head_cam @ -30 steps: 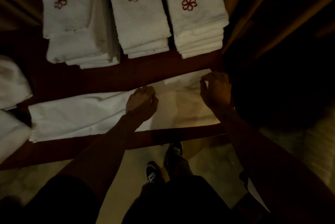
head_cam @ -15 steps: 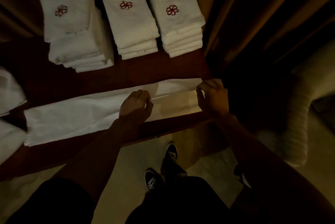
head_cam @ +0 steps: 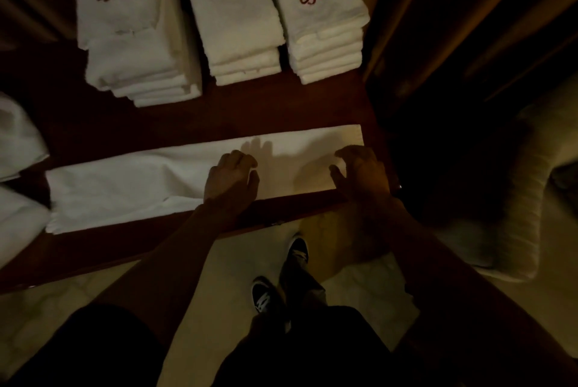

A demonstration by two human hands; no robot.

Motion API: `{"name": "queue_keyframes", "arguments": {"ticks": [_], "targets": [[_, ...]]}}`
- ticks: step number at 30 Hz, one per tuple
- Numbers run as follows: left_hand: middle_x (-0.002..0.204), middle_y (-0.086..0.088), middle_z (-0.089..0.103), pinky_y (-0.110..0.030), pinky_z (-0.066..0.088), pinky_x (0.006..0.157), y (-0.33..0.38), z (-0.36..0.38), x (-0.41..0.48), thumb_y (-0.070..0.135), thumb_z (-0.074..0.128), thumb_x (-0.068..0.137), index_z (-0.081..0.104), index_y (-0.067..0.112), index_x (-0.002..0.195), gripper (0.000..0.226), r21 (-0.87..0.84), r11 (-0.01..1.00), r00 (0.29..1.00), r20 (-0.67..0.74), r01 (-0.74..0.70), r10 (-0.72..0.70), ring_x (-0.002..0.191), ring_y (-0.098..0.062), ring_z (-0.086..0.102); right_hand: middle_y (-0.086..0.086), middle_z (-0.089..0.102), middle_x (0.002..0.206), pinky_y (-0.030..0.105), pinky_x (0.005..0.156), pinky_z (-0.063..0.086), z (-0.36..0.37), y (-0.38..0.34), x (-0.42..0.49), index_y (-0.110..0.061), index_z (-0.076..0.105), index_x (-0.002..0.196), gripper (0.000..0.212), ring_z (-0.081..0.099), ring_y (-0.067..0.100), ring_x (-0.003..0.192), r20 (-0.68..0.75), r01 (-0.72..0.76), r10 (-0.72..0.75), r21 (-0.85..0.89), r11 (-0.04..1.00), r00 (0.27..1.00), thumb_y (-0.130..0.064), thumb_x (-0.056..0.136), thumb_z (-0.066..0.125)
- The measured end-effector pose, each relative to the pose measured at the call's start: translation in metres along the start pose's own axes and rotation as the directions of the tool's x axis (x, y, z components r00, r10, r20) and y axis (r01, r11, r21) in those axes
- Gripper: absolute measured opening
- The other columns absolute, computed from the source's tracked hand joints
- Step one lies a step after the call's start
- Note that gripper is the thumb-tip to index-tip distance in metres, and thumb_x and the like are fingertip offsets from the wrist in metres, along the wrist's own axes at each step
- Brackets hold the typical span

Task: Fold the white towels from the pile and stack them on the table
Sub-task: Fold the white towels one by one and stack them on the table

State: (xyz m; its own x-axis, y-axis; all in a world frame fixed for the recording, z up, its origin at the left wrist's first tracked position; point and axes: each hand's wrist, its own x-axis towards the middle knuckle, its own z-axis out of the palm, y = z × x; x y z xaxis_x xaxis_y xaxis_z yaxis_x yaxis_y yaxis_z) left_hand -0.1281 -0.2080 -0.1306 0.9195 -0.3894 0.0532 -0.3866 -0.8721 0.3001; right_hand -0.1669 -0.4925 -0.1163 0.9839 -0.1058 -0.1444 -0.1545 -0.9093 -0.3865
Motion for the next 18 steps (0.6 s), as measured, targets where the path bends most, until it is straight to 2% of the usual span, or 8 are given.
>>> {"name": "queue_keyframes", "arguments": {"ticks": [2, 4, 6, 8, 14, 18], "targets": [[0.135, -0.014, 0.054, -0.055, 0.052, 0.091, -0.005, 0.003, 0.007, 0.032, 0.060, 0.092, 0.057, 0.012, 0.127, 0.041, 0.035, 0.996, 0.994, 0.060, 0.086, -0.088, 0.124, -0.033, 0.051, 0.013, 0.041, 0.154, 0.060, 0.109, 0.038, 0.011, -0.004, 0.012, -0.017, 0.049, 0.144, 0.056, 0.033, 0.034, 0.144, 0.065, -0.006, 0.009, -0.049, 0.999, 0.998, -0.044, 0.095, 0.059], [0.157, -0.011, 0.033, -0.064, 0.037, 0.104, -0.010, 0.007, 0.012, 0.047, 0.057, 0.093, 0.040, 0.021, 0.145, 0.061, 0.092, 0.985, 0.968, 0.190, 0.147, -0.162, 0.145, -0.035, 0.029, 0.010, 0.017, 0.165, 0.061, 0.116, 0.022, 0.023, -0.003, 0.022, -0.024, 0.029, 0.155, 0.076, 0.012, 0.033, 0.152, 0.193, -0.030, 0.054, -0.122, 0.992, 0.980, -0.059, 0.093, 0.055], [0.165, -0.007, 0.010, -0.071, 0.028, 0.105, -0.013, 0.013, 0.017, 0.062, 0.049, 0.092, 0.021, 0.031, 0.153, 0.074, 0.132, 0.976, 0.924, 0.321, 0.173, -0.207, 0.151, -0.037, 0.009, 0.007, -0.002, 0.168, 0.062, 0.117, 0.014, 0.033, 0.000, 0.030, -0.031, 0.012, 0.159, 0.094, -0.004, 0.033, 0.153, 0.280, -0.035, 0.075, -0.144, 0.989, 0.957, -0.071, 0.086, 0.055], [0.166, 0.000, -0.006, -0.076, 0.022, 0.104, -0.015, 0.017, 0.023, 0.072, 0.042, 0.090, 0.006, 0.038, 0.155, 0.082, 0.128, 0.969, 0.886, 0.393, 0.212, -0.246, 0.152, -0.037, -0.005, 0.006, -0.013, 0.167, 0.063, 0.118, 0.011, 0.038, 0.005, 0.036, -0.035, 0.003, 0.159, 0.103, -0.012, 0.033, 0.153, 0.300, -0.020, 0.056, -0.121, 0.992, 0.952, -0.075, 0.082, 0.057], [0.161, 0.008, -0.029, -0.082, 0.009, 0.103, -0.012, 0.029, 0.052, 0.084, 0.040, 0.081, -0.016, 0.045, 0.152, 0.098, 0.097, 0.947, 0.821, 0.476, 0.307, -0.315, 0.148, -0.034, -0.024, 0.004, -0.018, 0.166, 0.064, 0.118, 0.012, 0.025, 0.012, 0.075, -0.039, -0.003, 0.158, 0.107, -0.015, 0.032, 0.152, 0.311, -0.002, 0.047, -0.145, 0.989, 0.949, -0.078, 0.079, 0.058], [0.162, 0.008, -0.026, -0.083, 0.011, 0.102, -0.015, 0.027, 0.068, 0.082, 0.042, 0.082, -0.013, 0.044, 0.153, 0.098, 0.094, 0.948, 0.819, 0.482, 0.303, -0.310, 0.149, -0.034, -0.022, 0.001, -0.019, 0.166, 0.065, 0.117, 0.008, 0.017, 0.005, 0.089, -0.040, -0.002, 0.158, 0.104, -0.015, 0.031, 0.152, 0.335, -0.053, 0.106, -0.165, 0.985, 0.936, -0.073, 0.081, 0.060]]}}
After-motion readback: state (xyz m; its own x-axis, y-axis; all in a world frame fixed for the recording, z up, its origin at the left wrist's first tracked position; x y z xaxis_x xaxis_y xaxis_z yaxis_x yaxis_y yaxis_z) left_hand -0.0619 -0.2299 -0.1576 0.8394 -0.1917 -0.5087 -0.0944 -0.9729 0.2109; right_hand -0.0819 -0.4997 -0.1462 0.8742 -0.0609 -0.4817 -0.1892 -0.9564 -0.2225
